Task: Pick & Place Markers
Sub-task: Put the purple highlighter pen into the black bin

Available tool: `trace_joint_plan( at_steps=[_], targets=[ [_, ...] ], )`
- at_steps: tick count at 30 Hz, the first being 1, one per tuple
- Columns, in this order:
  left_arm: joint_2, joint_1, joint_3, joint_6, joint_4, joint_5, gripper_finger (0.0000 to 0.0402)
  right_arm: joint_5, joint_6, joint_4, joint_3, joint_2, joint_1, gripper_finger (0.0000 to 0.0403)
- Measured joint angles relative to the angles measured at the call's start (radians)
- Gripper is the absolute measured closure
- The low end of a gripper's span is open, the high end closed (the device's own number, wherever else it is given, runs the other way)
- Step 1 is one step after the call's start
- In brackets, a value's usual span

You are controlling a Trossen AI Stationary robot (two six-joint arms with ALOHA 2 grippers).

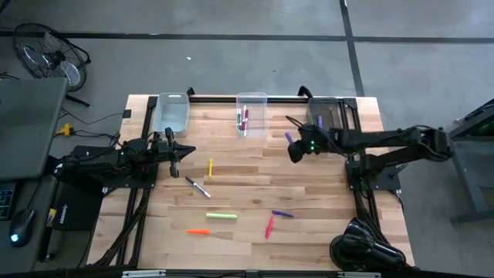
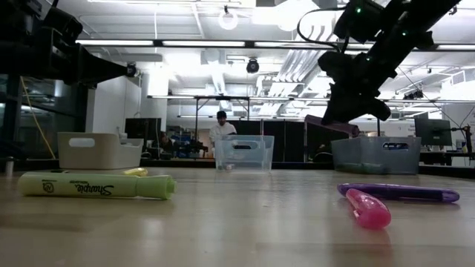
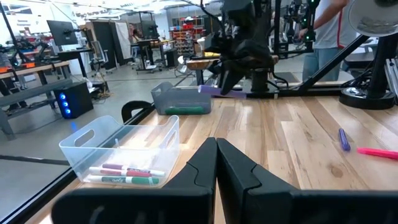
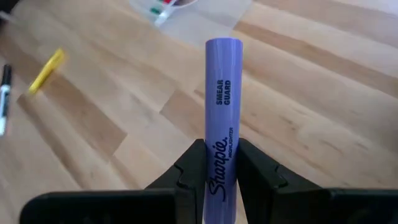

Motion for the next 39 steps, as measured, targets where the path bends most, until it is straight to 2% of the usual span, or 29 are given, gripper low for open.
trace_joint_plan(
  at_steps=[19, 30, 39],
  targets=[
    [0.000, 0.000, 0.000, 0.000, 0.000, 0.000, 0.0400, 0.009, 0.131, -0.033, 0.002, -0.010, -0.215, 0.0341],
    [0.000, 0.000, 0.000, 0.000, 0.000, 0.000, 0.0400, 0.062, 0.097, -0.373, 0.151, -0.027, -0.349, 0.0341],
    [0.000, 0.000, 0.000, 0.000, 0.000, 0.000, 0.0400, 0.092, 0.097, -0.413, 0.155, -0.027, -0.421, 0.0341]
  ],
)
